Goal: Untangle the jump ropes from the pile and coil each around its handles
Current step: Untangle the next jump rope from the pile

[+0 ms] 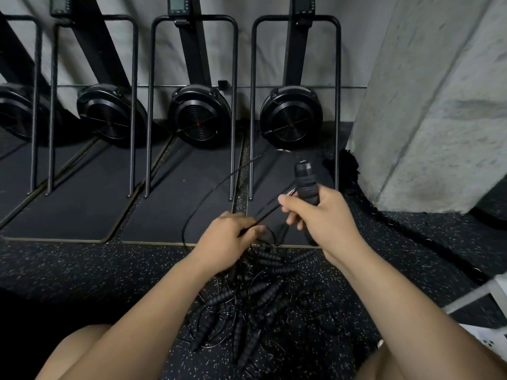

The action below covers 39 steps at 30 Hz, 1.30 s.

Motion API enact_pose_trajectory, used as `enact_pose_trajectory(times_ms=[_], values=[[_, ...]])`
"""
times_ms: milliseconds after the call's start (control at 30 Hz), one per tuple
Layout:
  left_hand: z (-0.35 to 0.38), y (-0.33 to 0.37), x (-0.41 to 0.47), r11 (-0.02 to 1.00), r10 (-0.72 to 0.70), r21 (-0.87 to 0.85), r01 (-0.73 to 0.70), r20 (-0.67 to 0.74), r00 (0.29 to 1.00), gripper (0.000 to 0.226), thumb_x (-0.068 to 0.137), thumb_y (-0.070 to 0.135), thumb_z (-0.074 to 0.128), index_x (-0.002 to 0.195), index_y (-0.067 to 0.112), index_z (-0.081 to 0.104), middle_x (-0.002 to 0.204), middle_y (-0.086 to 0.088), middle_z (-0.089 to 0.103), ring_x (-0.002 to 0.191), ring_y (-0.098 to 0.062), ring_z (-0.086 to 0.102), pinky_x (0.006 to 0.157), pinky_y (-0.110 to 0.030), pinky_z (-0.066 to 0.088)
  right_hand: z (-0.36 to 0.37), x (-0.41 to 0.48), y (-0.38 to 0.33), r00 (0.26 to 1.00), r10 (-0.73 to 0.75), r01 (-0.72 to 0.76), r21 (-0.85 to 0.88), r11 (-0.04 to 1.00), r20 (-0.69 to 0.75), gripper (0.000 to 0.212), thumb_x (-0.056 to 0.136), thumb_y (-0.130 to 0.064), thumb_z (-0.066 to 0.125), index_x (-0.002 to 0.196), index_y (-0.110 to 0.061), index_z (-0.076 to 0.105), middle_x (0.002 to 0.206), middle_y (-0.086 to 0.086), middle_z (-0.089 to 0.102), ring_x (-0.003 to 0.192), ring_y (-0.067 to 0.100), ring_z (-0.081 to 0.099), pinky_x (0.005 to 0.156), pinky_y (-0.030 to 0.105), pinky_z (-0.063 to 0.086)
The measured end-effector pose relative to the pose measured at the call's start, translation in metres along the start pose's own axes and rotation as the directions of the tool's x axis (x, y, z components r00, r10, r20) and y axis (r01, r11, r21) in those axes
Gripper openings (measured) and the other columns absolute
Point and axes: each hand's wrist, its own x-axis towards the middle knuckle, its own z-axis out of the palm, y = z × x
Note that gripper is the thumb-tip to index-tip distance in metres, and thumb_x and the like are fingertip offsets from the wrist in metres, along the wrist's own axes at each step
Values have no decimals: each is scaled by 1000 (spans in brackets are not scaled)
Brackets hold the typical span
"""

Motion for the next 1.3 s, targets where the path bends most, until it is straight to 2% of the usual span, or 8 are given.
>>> enact_pose_trajectory(times_ms=[200, 367, 633, 733, 800, 1000, 1133, 1300], values=[[0, -20, 2, 989, -149, 40, 145, 104, 983, 20, 102, 46, 56, 114, 51, 71, 111, 19, 56, 117, -21, 53, 107, -51, 46, -16, 11, -10, 991, 40, -1, 285, 959, -131, 14, 93, -14, 82, 90, -13, 69, 81, 6, 76, 62, 16, 66, 55, 28, 47], [-5, -15, 1, 994, -87, -56, 93, 100, 991, 25, 104, 27, 61, 112, 44, 76, 109, 21, 54, 113, -15, 59, 107, -37, 47, -32, 23, -9, 973, 82, 11, 400, 916, -214, 16, 92, -15, 83, 90, -14, 67, 82, 8, 73, 61, 15, 64, 53, 26, 47], [-11, -16, 1, 990, -140, 48, 133, 220, 965, 22, 108, 34, 58, 122, 25, 72, 104, 12, 59, 96, -14, 60, 71, -16, 36, -43, 29, -4, 952, 147, -4, 470, 883, -269, 18, 92, -15, 83, 103, -9, 70, 79, 5, 73, 62, 13, 65, 53, 24, 50], [-15, -18, -1, 983, -166, 115, 140, 264, 950, 25, 108, 34, 56, 130, 35, 68, 109, 18, 56, 105, -11, 56, 87, -13, 42, -45, 33, -1, 938, 187, -14, 508, 862, -291, 27, 92, -16, 83, 112, -6, 69, 79, 4, 73, 61, 13, 65, 54, 26, 50], [-16, -21, -2, 959, -202, 254, 126, 300, 932, 21, 108, 41, 54, 122, 42, 70, 109, 22, 50, 117, -14, 50, 104, -37, 42, -51, 38, -2, 923, 199, 13, 544, 839, -329, 31, 92, -16, 83, 115, -7, 64, 78, 4, 73, 61, 13, 65, 54, 27, 49], [-2, -6, -3, 972, -170, -126, 200, 217, 961, 14, 99, 41, 74, 109, 32, 74, 103, 15, 75, 99, -2, 68, 90, -25, 52, -48, 35, -3, 949, 220, -50, 586, 809, -224, 25, 95, -15, 79, 113, -9, 63, 79, 3, 74, 66, 12, 70, 52, 22, 49], [12, 7, -2, 806, -262, -506, 308, 163, 951, 31, 90, 58, 77, 109, 36, 65, 109, 14, 78, 109, -8, 72, 105, -34, 53, -32, 28, -2, 961, 240, -118, 577, 808, -140, 21, 95, -13, 79, 111, -8, 65, 79, 3, 74, 65, 13, 70, 51, 22, 49], [27, 24, -6, 865, -134, -457, 207, 188, 973, 14, 101, 45, 71, 113, 38, 70, 109, 16, 75, 105, -7, 70, 103, -34, 54, -17, 19, -1, 967, 252, -201, 499, 843, -36, 12, 94, -13, 80, 98, -10, 69, 80, 6, 76, 67, 16, 72, 52, 23, 51]])
